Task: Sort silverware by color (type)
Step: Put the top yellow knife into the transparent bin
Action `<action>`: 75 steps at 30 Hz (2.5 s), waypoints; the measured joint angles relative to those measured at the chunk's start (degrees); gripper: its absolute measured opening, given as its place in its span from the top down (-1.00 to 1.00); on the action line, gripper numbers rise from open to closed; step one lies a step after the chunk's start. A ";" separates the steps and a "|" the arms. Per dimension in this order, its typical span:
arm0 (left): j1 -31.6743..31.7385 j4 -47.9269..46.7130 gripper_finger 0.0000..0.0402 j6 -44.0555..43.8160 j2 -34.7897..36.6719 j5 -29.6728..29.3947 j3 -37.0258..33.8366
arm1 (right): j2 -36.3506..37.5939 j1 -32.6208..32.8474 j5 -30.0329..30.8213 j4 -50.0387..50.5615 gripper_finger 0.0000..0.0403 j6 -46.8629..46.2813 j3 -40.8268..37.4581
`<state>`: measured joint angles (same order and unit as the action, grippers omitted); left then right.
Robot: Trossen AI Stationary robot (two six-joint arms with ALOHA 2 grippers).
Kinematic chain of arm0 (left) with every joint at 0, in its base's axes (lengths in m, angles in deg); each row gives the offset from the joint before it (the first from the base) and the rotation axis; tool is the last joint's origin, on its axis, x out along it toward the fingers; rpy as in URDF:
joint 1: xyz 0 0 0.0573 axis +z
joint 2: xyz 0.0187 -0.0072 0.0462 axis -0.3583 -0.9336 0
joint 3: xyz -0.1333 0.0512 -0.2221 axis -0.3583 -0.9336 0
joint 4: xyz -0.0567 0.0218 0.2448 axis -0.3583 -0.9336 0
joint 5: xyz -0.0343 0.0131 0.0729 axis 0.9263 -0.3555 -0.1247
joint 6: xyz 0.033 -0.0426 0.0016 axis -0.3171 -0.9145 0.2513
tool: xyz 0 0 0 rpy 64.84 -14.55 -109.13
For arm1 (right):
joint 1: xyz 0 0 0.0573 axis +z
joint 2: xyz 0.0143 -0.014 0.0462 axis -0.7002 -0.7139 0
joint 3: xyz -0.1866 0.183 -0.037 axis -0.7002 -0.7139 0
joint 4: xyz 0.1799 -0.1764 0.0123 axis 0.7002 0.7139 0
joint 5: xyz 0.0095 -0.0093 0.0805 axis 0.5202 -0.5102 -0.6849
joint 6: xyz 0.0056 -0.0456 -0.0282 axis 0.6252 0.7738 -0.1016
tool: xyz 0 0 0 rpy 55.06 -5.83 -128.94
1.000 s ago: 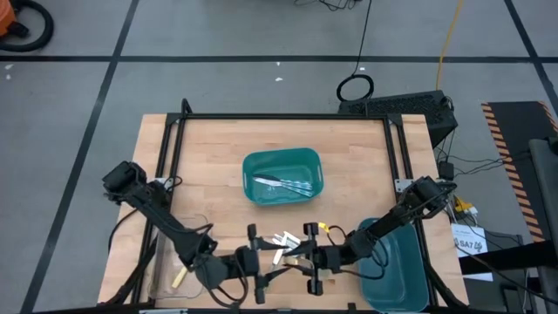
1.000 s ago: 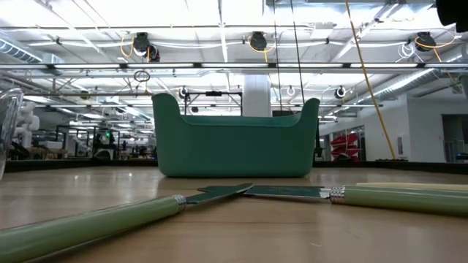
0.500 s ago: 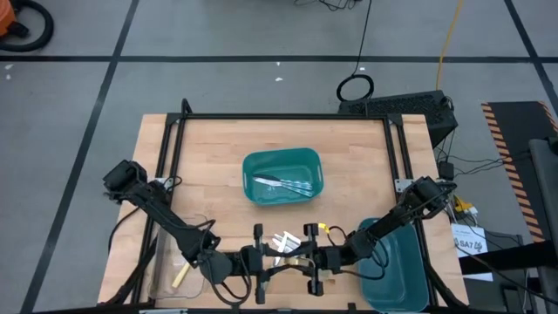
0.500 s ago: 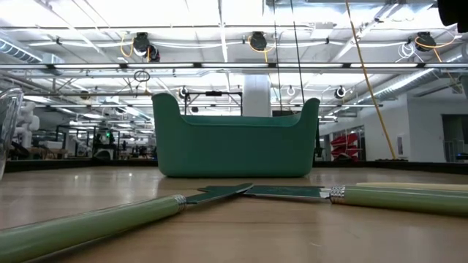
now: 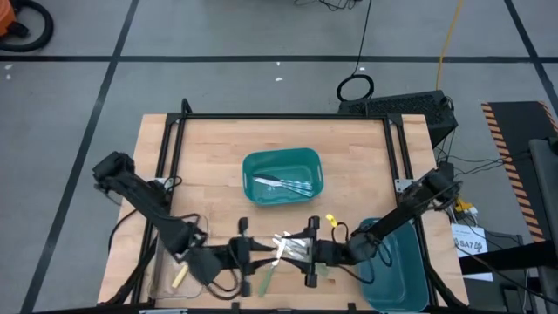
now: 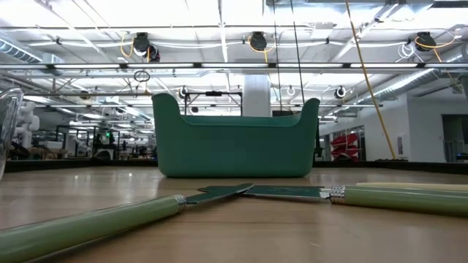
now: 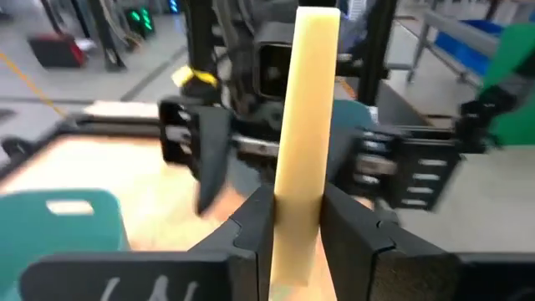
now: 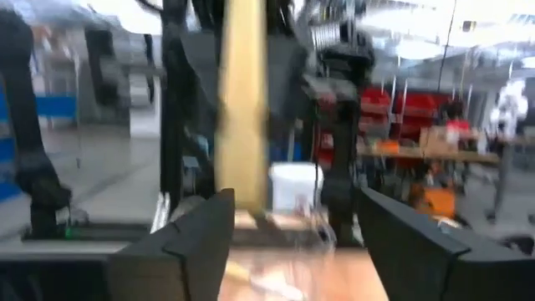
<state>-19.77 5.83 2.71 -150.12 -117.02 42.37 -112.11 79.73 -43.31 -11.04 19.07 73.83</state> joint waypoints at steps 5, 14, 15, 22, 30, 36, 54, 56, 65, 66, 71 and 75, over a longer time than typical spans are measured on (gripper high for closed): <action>-1.70 -11.87 0.58 -10.58 3.82 -0.76 0.02 | 6.28 -0.02 0.20 18.14 -0.27 -7.99 0.01; -3.92 -36.95 0.58 -35.45 8.51 3.67 0.06 | 9.62 0.88 0.45 28.83 -0.20 -11.18 -0.01; -4.26 -40.59 0.58 -38.91 8.61 4.74 0.69 | 9.82 1.15 0.44 28.85 -0.20 -10.90 -0.01; -10.04 -60.12 0.58 -61.52 8.61 13.26 5.04 | 10.27 1.90 0.40 29.39 -0.20 -9.24 -0.01; -21.28 -70.31 0.58 -88.20 6.56 19.63 4.90 | 10.25 1.92 0.35 30.49 -0.20 -9.37 -0.01; -28.04 -74.52 0.58 -103.70 3.69 27.28 4.87 | 10.25 1.92 0.33 30.49 -0.20 -9.37 -0.01; -28.46 -74.90 0.58 -110.27 -4.46 40.30 4.87 | 10.23 1.90 0.31 30.51 -0.20 -8.71 -0.01; -27.98 -74.95 0.59 -110.89 -5.27 41.25 4.87 | 10.23 1.90 0.29 30.51 -0.20 -8.31 -0.01; -25.54 -74.87 0.59 -110.79 -9.45 43.27 4.87 | 10.20 1.90 0.29 30.91 -0.20 -7.65 -0.01; -25.40 -74.87 0.59 -111.09 -9.91 44.15 4.87 | 10.20 1.90 0.29 30.91 -0.20 -7.65 -0.01; -24.33 -74.83 0.59 -111.34 -11.58 45.11 4.85 | 10.20 1.92 0.29 30.92 -0.20 -7.07 -0.01; -23.00 -74.88 0.54 -110.39 -12.54 45.04 4.85 | 10.20 1.92 0.27 30.91 -0.20 -6.80 -0.01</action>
<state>-42.76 -69.05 -107.68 -162.66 -71.97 47.22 -101.91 81.65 -43.04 19.88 12.27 73.82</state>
